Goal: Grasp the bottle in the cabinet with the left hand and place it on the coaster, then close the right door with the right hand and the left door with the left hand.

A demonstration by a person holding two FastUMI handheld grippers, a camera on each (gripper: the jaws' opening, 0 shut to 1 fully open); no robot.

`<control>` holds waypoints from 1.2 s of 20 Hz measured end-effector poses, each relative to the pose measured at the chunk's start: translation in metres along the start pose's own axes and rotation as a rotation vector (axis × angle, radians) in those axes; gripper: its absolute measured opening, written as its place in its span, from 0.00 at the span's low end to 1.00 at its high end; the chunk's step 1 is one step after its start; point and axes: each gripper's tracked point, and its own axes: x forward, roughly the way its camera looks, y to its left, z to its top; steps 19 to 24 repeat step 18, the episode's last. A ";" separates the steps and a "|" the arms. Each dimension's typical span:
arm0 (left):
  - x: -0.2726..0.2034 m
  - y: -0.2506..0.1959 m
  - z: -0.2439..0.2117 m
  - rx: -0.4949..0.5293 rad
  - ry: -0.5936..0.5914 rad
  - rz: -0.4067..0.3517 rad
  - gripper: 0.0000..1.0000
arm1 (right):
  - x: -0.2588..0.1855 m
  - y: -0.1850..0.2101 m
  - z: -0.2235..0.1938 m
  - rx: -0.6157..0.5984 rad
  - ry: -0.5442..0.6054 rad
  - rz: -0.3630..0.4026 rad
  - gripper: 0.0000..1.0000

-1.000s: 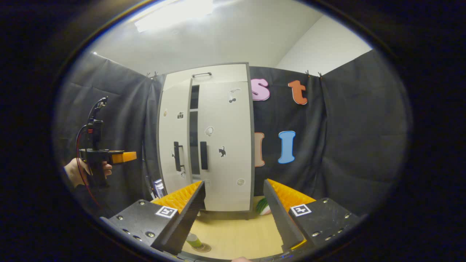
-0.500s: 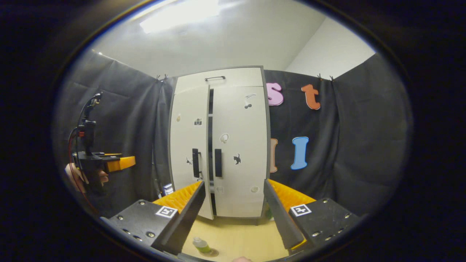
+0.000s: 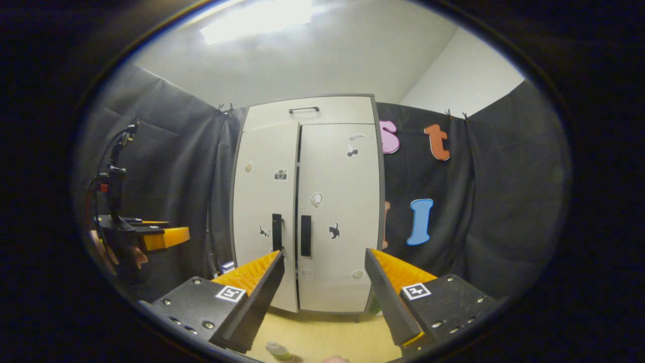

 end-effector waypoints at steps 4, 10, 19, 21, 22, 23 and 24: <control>0.009 -0.014 0.001 0.017 -0.025 -0.049 0.95 | 0.015 -0.003 -0.007 -0.018 0.028 -0.040 0.95; 0.026 -0.028 -0.008 0.023 -0.018 -0.135 0.94 | 0.030 0.001 -0.021 -0.052 0.048 -0.087 0.96; 0.052 -0.030 -0.011 0.061 -0.016 -0.158 0.94 | 0.039 0.003 -0.030 -0.073 0.083 -0.116 0.96; 0.052 -0.030 -0.011 0.061 -0.016 -0.158 0.94 | 0.039 0.003 -0.030 -0.073 0.083 -0.116 0.96; 0.052 -0.030 -0.011 0.061 -0.016 -0.158 0.94 | 0.039 0.003 -0.030 -0.073 0.083 -0.116 0.96; 0.052 -0.030 -0.011 0.061 -0.016 -0.158 0.94 | 0.039 0.003 -0.030 -0.073 0.083 -0.116 0.96; 0.052 -0.030 -0.011 0.061 -0.016 -0.158 0.94 | 0.039 0.003 -0.030 -0.073 0.083 -0.116 0.96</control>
